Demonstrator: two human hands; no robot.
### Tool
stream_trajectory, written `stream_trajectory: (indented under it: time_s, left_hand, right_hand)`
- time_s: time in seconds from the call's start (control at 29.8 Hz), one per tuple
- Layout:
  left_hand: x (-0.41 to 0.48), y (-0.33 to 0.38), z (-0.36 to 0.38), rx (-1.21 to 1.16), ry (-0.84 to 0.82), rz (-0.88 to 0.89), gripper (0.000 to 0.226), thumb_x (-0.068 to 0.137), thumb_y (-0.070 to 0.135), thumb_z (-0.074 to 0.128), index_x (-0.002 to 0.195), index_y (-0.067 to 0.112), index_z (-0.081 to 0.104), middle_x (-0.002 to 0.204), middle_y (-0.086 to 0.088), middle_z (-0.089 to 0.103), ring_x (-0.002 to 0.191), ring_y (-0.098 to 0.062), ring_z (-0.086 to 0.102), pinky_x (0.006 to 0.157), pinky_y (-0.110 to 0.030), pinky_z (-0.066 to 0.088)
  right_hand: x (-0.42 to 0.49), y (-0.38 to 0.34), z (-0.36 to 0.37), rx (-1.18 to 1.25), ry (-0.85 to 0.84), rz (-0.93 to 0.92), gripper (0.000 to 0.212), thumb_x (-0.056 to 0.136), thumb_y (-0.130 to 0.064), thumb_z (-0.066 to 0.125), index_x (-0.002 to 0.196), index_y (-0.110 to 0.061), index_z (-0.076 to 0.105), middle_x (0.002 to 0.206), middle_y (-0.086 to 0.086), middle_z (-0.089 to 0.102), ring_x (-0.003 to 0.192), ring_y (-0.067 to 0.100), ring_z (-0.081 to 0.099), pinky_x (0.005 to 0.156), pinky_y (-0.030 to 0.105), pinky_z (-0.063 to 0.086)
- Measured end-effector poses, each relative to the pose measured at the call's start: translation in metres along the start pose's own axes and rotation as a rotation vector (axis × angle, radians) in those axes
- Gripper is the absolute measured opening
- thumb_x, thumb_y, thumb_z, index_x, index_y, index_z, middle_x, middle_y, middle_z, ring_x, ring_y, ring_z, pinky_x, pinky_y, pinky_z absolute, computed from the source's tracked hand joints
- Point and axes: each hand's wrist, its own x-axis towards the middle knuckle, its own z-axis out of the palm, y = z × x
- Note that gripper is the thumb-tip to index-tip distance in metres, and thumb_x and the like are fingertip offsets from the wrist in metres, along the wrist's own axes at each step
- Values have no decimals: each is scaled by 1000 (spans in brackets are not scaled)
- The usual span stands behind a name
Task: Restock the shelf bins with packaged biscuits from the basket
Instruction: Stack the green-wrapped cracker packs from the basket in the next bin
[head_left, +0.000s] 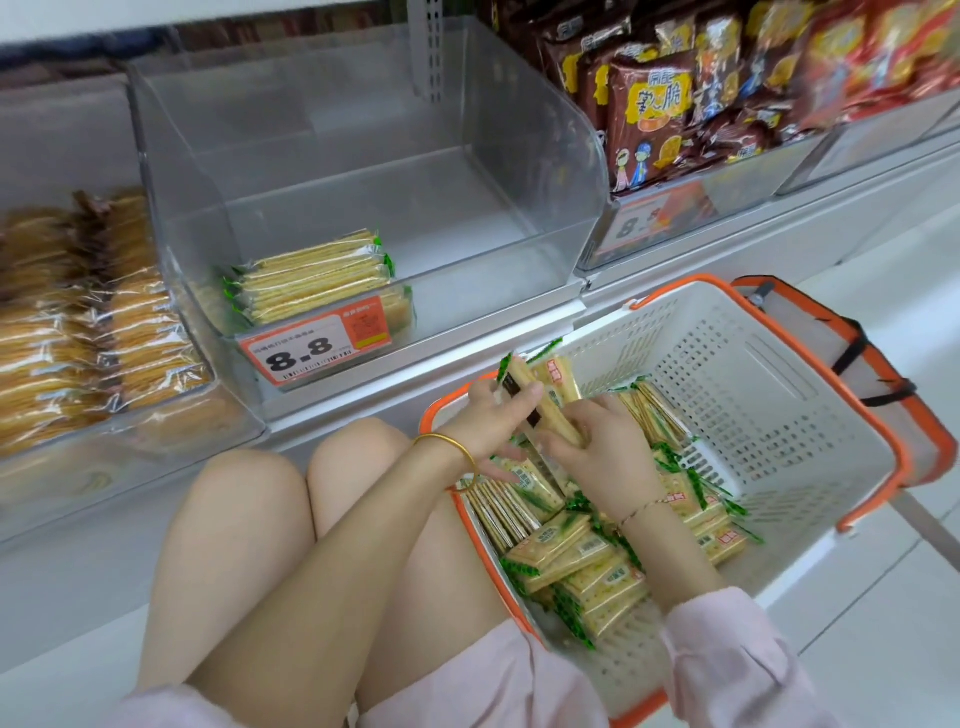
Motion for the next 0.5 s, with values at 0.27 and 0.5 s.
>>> stream_trajectory:
  time_s: [0.27, 0.5]
  left_hand:
    - [-14, 13, -13, -171, 70, 101, 38, 85, 10, 58, 119, 5, 41, 85, -11, 65, 69, -23, 65, 68, -40, 58]
    - [-42, 20, -48, -238, -24, 159, 17, 89, 5, 41, 104, 6, 49, 104, -31, 58, 80, -39, 67, 74, -42, 54]
  right_hand:
    - [-12, -27, -18, 114, -29, -233, 37, 93, -46, 44, 106, -18, 62, 101, -3, 44, 85, 5, 49, 73, 9, 37]
    - [-1, -25, -58, 632, -44, -296, 65, 77, 11, 66, 112, -39, 44, 106, 4, 62, 86, 23, 68, 66, 36, 58]
